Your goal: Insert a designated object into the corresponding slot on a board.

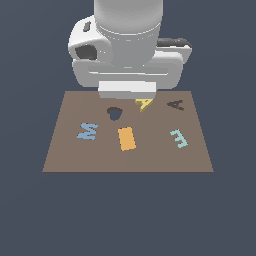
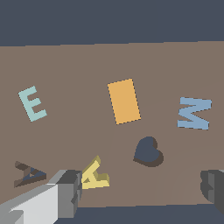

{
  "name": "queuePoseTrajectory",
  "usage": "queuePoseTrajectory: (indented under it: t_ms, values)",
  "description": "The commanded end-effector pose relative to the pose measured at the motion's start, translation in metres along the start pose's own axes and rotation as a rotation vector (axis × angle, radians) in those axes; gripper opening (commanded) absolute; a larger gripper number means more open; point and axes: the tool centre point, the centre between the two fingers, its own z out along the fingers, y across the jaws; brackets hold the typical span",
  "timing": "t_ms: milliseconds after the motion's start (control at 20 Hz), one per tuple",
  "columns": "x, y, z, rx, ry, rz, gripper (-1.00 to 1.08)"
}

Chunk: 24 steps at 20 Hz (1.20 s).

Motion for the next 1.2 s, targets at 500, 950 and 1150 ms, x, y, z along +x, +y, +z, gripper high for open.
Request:
queuePoseTrajectory:
  t_ms: [500,950,1150]
  values:
    - [-0.006,-0.001,0.007,0.001,0.002,0.069,1.00]
    - [-0.021,-0.005,0.024,0.005,0.007,0.247,1.00]
    - [-0.030,-0.008,0.035,0.008,0.010,0.360,1.00]
